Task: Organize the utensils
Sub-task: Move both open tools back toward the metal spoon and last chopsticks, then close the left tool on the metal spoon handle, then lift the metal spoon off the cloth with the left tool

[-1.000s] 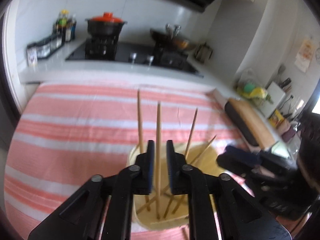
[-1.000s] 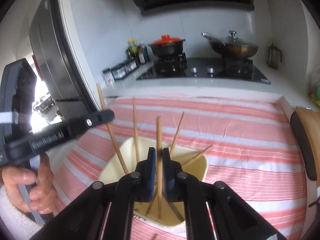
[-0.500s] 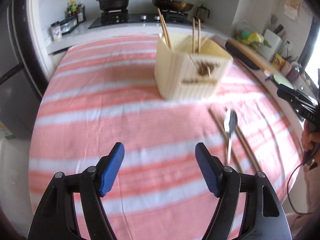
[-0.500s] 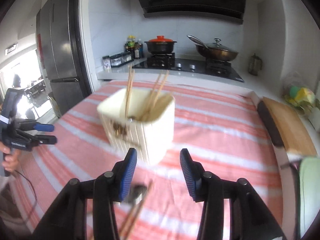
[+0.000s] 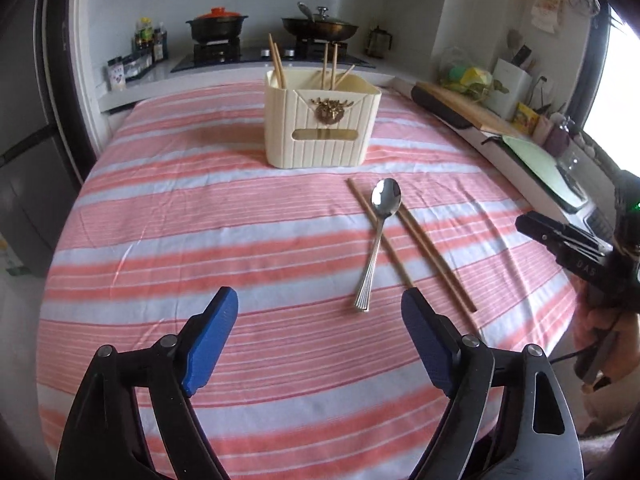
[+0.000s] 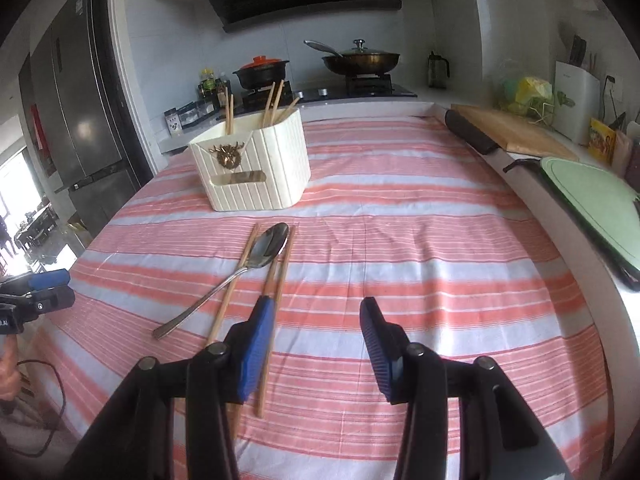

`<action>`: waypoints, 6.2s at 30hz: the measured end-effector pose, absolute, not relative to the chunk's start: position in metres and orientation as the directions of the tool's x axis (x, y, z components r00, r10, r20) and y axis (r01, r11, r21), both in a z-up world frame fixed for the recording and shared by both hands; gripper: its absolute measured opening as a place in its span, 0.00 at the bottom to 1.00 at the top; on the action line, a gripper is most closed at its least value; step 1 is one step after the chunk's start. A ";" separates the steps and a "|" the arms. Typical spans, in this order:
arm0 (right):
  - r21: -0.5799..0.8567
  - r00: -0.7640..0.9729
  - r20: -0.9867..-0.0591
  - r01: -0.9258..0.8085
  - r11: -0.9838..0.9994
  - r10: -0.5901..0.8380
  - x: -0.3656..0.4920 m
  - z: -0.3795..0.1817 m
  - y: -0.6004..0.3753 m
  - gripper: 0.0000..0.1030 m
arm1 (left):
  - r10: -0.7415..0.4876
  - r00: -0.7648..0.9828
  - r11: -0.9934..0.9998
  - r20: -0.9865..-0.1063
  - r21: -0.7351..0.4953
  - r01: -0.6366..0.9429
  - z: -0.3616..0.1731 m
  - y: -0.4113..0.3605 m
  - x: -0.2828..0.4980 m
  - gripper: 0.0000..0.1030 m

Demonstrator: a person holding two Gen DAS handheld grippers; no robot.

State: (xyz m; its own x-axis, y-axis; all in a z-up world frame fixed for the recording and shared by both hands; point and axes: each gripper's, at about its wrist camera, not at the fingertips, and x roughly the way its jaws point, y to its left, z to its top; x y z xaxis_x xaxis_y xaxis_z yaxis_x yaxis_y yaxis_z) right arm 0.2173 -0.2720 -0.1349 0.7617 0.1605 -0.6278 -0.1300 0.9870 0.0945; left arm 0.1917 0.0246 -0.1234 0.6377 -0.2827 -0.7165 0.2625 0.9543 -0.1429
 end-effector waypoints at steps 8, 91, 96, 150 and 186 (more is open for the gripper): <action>0.051 0.782 -0.601 -0.165 0.985 0.163 0.188 -0.134 -0.263 0.44 | -0.278 0.652 0.958 -0.705 -0.157 0.240 -0.119 0.025 0.175 0.83; 0.059 0.675 -0.724 -0.145 0.988 0.142 0.202 -0.187 -0.253 0.44 | -0.298 0.491 0.809 -0.818 0.056 0.585 -0.193 -0.106 0.313 0.43; 0.049 0.685 -0.714 -0.159 0.986 0.146 0.197 -0.181 -0.249 0.44 | -0.238 0.431 0.786 -0.870 0.088 0.612 -0.212 -0.120 0.328 0.26; -0.024 0.525 -0.848 -0.170 0.985 0.070 0.282 -0.210 -0.235 0.11 | -0.137 0.530 0.990 -0.837 -0.107 0.088 -0.211 0.068 0.304 0.58; -0.048 0.368 -0.925 -0.363 0.930 0.095 0.403 -0.208 -0.198 0.16 | -0.080 0.440 0.986 -0.894 -0.005 0.169 -0.218 0.038 0.393 0.45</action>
State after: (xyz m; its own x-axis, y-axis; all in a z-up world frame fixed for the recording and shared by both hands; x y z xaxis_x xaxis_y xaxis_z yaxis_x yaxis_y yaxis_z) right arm 0.4033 -0.1976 -0.2082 0.3677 0.0954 -0.9251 -0.3632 0.9305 -0.0483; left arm 0.3933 0.0377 -0.2178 0.4399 -0.0801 -0.8945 0.1689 0.9856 -0.0052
